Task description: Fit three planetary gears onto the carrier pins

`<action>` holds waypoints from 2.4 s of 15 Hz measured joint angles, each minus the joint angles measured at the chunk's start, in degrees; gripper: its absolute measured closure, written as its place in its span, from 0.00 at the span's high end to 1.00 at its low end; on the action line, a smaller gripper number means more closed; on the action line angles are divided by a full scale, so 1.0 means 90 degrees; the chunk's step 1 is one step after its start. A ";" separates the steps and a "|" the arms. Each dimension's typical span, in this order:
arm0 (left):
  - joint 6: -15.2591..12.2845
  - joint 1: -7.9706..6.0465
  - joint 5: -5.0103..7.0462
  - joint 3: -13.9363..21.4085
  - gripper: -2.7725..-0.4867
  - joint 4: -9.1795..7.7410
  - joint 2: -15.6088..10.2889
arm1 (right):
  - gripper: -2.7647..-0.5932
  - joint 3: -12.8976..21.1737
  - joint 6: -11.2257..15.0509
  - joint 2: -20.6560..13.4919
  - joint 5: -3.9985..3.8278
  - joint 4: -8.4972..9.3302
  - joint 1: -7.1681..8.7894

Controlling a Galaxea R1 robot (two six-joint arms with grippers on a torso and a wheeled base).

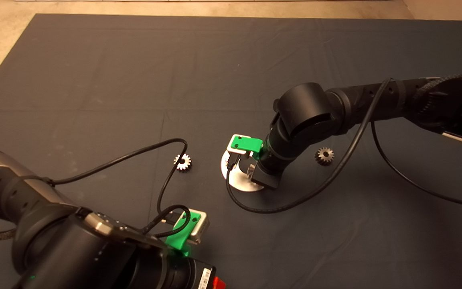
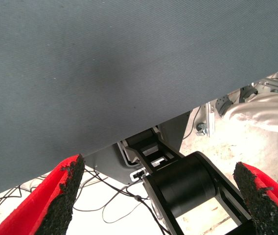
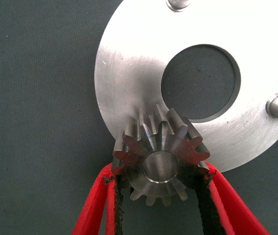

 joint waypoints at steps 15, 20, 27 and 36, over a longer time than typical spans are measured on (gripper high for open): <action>0.0000 -0.0003 0.0000 0.0000 0.74 0.0000 -0.0045 | 0.10 0.0331 -0.0090 -0.0044 0.0012 0.0000 0.0000; 0.0000 0.0000 0.0000 0.0000 0.74 0.0000 -0.0046 | 0.10 0.0358 -0.0217 -0.0163 0.0006 0.0000 0.0000; 0.0000 0.0000 0.0000 0.0000 0.74 0.0000 -0.0046 | 0.10 0.0449 -0.0396 -0.0199 0.0004 0.0000 -0.0001; 0.0000 -0.0002 0.0000 0.0000 0.74 0.0000 -0.0046 | 0.10 0.0520 -0.0474 -0.0196 0.0006 0.0000 0.0000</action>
